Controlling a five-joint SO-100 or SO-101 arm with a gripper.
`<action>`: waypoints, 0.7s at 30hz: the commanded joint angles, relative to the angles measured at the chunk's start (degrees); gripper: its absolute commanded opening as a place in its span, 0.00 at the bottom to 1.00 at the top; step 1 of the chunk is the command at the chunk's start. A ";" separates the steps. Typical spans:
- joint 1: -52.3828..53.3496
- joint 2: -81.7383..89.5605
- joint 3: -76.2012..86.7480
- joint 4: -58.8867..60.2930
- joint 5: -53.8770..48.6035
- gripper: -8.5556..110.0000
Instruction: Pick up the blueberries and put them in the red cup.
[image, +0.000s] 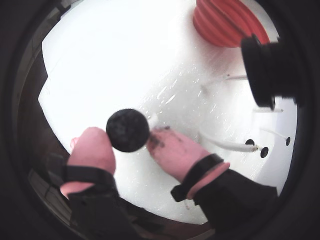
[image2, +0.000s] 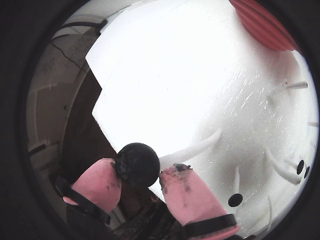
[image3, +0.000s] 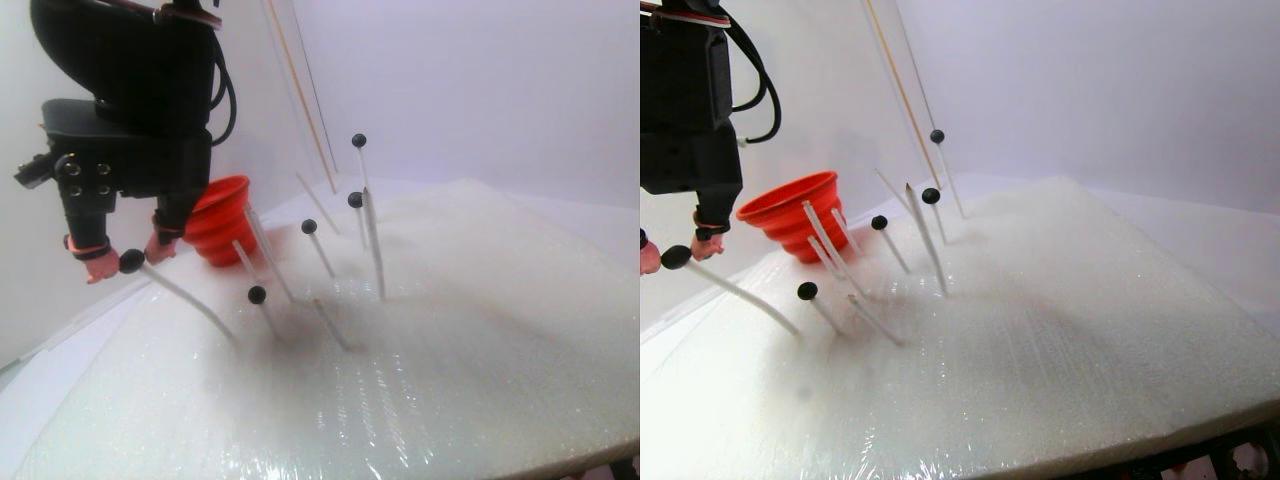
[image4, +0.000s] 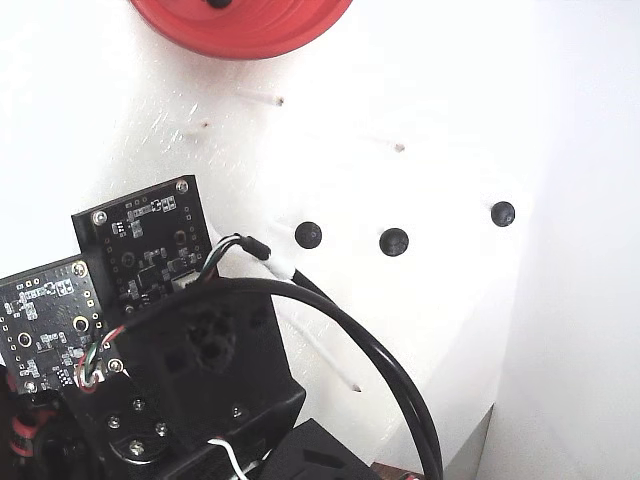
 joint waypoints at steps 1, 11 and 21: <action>-0.53 -0.26 -1.49 -1.93 -0.26 0.20; -0.79 -1.23 -2.29 -3.96 1.32 0.20; -0.88 -2.20 -2.72 -5.98 1.93 0.21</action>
